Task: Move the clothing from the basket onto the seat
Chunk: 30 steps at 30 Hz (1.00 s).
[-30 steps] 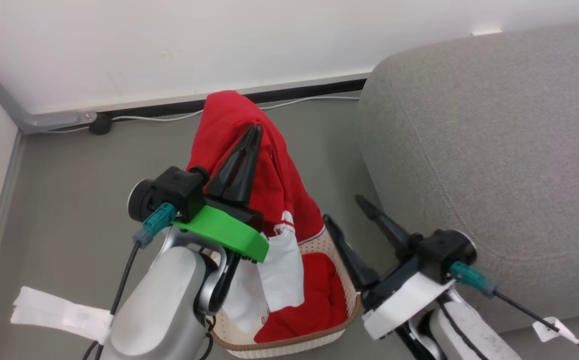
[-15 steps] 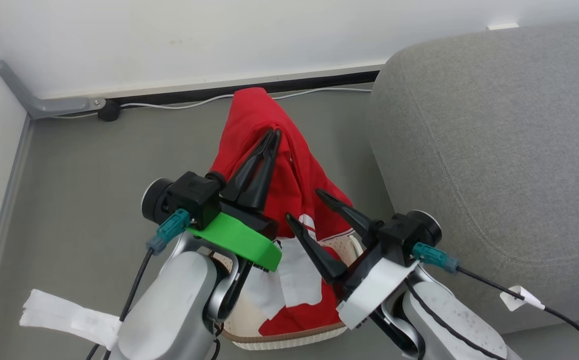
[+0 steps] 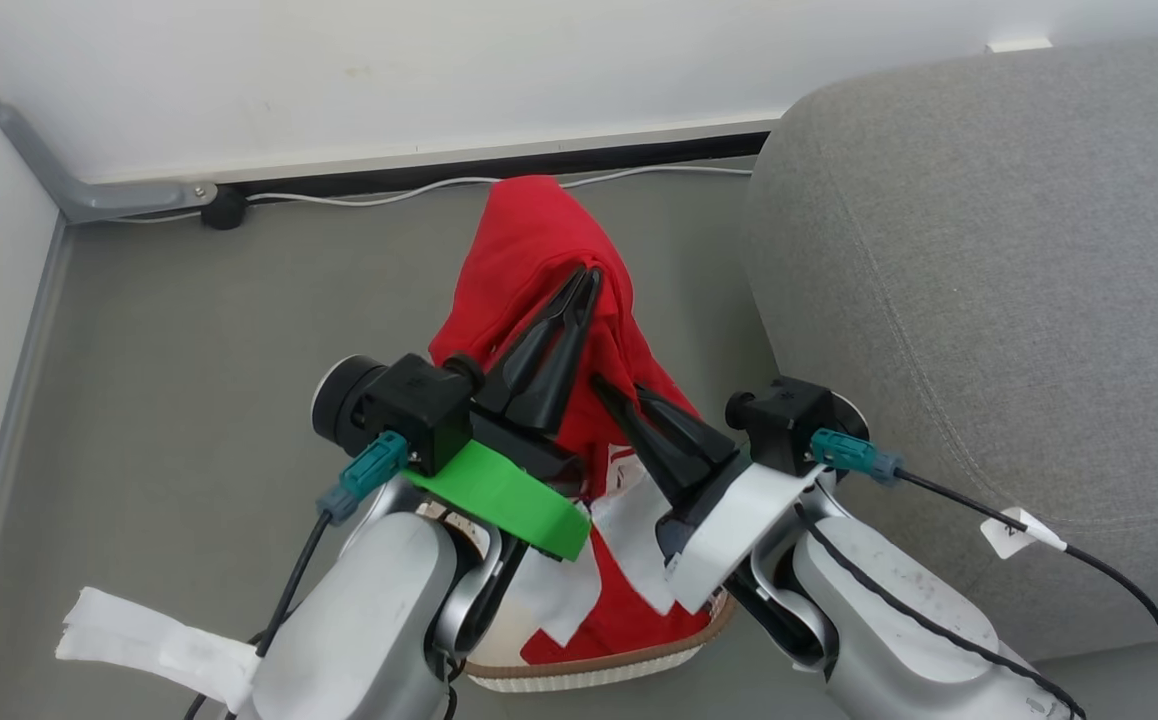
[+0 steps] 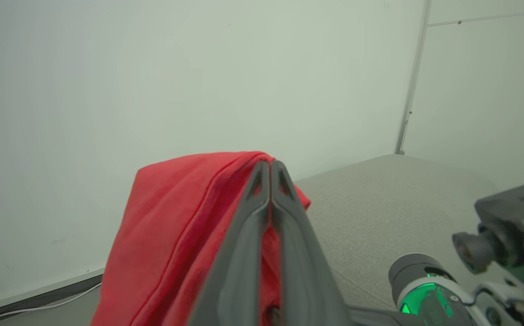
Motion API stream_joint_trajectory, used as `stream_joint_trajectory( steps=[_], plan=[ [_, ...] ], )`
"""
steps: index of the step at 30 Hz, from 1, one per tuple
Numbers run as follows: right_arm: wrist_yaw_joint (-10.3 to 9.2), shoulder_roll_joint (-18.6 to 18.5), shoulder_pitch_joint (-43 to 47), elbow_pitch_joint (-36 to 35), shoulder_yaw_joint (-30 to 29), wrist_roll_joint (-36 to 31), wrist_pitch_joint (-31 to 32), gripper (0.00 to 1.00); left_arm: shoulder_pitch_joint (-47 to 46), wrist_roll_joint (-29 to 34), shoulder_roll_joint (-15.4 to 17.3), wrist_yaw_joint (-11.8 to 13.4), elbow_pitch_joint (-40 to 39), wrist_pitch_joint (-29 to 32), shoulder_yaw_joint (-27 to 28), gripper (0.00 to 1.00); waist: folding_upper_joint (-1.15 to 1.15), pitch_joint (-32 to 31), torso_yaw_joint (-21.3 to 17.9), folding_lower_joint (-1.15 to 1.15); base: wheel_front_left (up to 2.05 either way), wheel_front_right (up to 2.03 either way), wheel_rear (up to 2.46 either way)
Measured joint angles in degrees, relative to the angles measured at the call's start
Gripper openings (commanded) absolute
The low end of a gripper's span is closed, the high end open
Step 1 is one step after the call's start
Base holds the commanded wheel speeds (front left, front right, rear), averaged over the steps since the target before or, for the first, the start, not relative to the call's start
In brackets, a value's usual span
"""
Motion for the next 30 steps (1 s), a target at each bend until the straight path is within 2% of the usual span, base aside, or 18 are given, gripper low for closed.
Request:
stream_joint_trajectory(
  steps=[8, 9, 10, 11, 12, 13, 18, 21, 30],
  plan=[
    [-0.43, -0.01, -2.1, 1.44, 1.74, 2.85, -0.02, 0.0, -0.01, -0.01, 0.03, 0.01, -0.14, 0.34, -0.22, 0.0, 0.0, 0.15, 0.05, 0.0, 0.0, 0.0, 0.0],
    [-0.43, -0.03, -2.46, 1.44, 1.74, 3.09, -0.08, 0.0, -0.01, 0.0, 0.03, 0.24, -0.37, 0.32, -0.12, 0.13, 0.0, 0.16, 0.04, 0.0, 0.0, 0.0, 0.0],
    [-0.44, -0.03, -2.85, 1.46, 1.74, 3.35, -0.1, 0.0, -0.05, 0.0, 0.03, 0.49, -0.68, 0.32, 0.01, 0.33, 0.0, 0.17, 0.02, 0.0, 0.0, 0.0, 0.0],
    [-0.48, -0.03, -3.34, 1.48, 1.74, 3.54, -0.11, 0.0, -0.13, 0.0, 0.03, 0.49, -0.89, 0.32, 0.09, 0.48, 0.0, 0.16, 0.0, 0.0, 0.0, 0.0, 0.0],
    [-0.52, -0.03, -3.87, 1.48, 1.71, 3.74, -0.29, 0.0, -0.15, 0.01, 0.03, 0.53, -1.1, 0.31, 0.2, 0.77, 0.0, 0.14, -0.02, 0.0, 0.0, 0.0, 0.0],
    [-0.62, -0.03, -4.43, 1.49, 1.68, 3.86, -0.51, 0.0, -0.2, 0.01, 0.03, 0.79, -1.31, 0.3, 0.4, 1.0, 0.0, 0.11, -0.04, 0.0, 0.0, 0.0, 0.0],
    [-1.05, -0.03, -6.75, 1.82, 0.38, 4.56, -0.78, 0.0, -0.41, 0.1, 0.04, 1.49, -3.1, 0.22, 1.62, 1.0, 0.0, -0.13, -0.07, 0.0, 0.0, 0.0, 0.0],
    [-1.99, -0.03, -7.74, 2.5, -0.86, 4.66, -0.87, 0.0, -0.49, 0.56, 0.19, 1.54, -3.81, -0.1, 1.98, 1.0, 0.0, -0.28, -0.05, 0.0, 0.0, 0.0, 0.0],
    [-3.3, -0.4, -10.96, 5.39, -4.97, 4.1, -1.11, 0.0, 1.05, 3.56, 4.26, 2.02, -4.45, -0.11, 1.22, 1.0, 0.0, -0.46, -0.05, 0.0, 0.0, 0.0, 0.0]
  ],
)
